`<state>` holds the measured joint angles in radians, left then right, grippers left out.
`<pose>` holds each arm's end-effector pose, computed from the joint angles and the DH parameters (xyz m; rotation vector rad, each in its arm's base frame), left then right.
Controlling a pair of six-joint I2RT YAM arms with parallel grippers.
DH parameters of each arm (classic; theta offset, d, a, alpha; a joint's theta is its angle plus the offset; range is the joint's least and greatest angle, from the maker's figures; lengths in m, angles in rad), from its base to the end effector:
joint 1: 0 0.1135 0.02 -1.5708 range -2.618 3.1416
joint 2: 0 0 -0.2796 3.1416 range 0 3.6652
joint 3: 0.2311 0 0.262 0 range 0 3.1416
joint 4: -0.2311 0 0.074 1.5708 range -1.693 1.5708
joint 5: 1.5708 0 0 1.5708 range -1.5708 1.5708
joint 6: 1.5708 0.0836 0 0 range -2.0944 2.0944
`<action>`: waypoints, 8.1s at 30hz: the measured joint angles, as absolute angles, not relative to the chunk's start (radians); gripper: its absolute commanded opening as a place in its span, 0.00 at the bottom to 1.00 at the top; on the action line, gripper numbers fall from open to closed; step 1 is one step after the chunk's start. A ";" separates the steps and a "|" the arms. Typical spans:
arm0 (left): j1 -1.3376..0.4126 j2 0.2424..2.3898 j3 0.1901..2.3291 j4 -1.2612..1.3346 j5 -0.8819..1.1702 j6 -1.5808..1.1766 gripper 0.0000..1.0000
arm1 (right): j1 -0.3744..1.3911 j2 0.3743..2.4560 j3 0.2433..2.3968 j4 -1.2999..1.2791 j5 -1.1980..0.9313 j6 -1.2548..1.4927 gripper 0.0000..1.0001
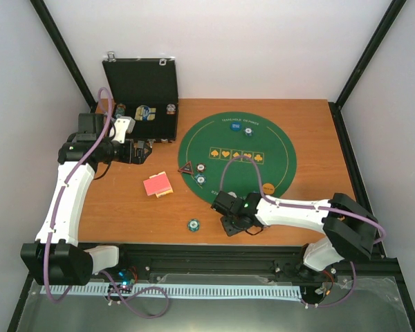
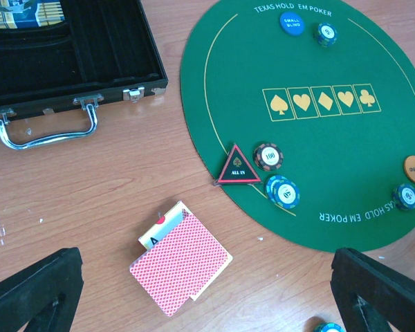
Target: Distribute texas hold em gaming equipment
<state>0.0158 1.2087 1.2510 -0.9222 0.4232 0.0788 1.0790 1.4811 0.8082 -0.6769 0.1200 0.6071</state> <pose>0.2695 -0.0301 0.3299 0.2604 2.3874 -0.4730 0.1345 0.2299 0.1268 -0.6598 2.8270 0.1245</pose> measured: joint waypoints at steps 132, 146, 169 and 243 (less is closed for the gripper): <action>0.016 1.223 1.252 -0.922 0.436 0.097 1.00 | 1.068 1.524 0.814 -0.649 0.073 0.646 0.67; 0.016 1.223 1.252 -0.922 0.436 0.098 1.00 | 1.063 1.524 0.810 -0.636 0.074 0.641 0.39; 0.016 1.223 1.252 -0.922 0.436 0.098 1.00 | 0.976 1.407 0.845 -0.730 0.094 0.592 0.29; 0.016 1.220 1.281 -0.943 0.432 0.101 1.00 | 0.689 1.221 0.810 -0.916 0.122 0.610 0.85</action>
<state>0.0162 1.2198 1.2812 -0.9432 0.4324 0.1009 0.6888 1.2205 0.8097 -0.9161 0.1219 0.6098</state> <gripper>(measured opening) 0.996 0.857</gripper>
